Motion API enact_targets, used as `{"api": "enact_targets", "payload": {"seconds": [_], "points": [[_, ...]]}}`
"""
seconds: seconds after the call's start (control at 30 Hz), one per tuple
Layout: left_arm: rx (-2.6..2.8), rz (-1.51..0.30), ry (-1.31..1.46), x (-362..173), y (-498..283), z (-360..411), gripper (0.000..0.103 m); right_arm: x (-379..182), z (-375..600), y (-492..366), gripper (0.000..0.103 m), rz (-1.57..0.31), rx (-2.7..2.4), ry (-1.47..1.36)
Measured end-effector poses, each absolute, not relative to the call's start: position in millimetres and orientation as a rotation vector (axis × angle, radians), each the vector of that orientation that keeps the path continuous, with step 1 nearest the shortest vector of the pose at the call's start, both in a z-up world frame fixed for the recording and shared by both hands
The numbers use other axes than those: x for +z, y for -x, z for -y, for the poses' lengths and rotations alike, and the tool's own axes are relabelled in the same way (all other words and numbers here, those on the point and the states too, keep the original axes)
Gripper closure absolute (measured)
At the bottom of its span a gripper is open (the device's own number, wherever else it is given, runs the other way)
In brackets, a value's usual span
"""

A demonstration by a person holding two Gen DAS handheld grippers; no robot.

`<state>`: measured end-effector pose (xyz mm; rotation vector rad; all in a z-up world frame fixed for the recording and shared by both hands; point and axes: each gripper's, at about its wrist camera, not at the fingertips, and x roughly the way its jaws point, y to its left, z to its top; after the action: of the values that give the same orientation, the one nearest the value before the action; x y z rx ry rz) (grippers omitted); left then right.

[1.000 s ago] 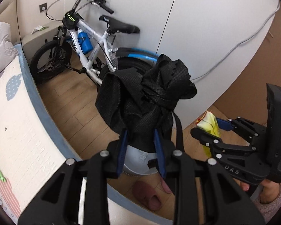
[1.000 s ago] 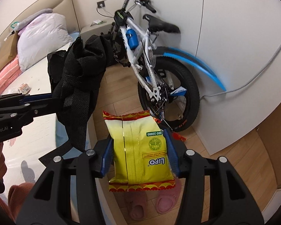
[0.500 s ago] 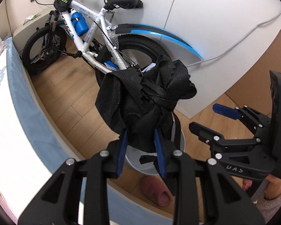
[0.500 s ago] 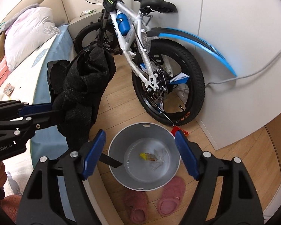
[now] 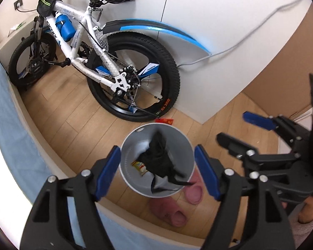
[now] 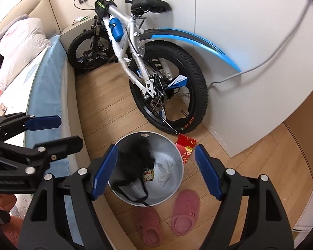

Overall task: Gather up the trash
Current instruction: 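Move both tools back over the bed toward the remaining items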

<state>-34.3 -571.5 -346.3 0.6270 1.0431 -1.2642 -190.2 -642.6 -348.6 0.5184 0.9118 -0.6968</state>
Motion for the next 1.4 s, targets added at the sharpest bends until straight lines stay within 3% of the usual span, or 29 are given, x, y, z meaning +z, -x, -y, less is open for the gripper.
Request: {"api": "enact_targets", "payload": {"seconds": [0.3,0.6,1.4], "points": [[-1.159,-1.049,-0.577,-330,11,529,0.030,-332,623,179,0.030,-0.907,-0.653,-0.491],[-1.031,-1.010,-0.480,-288,-17,439,0.030,-286,556,142,0.030,-0.885,-0.543,-0.379],[-0.442,-0.895,-0.215,-187,-110,68,0.030,-179,237,-28,0.030,-0.803,0.012,-0.091]]}}
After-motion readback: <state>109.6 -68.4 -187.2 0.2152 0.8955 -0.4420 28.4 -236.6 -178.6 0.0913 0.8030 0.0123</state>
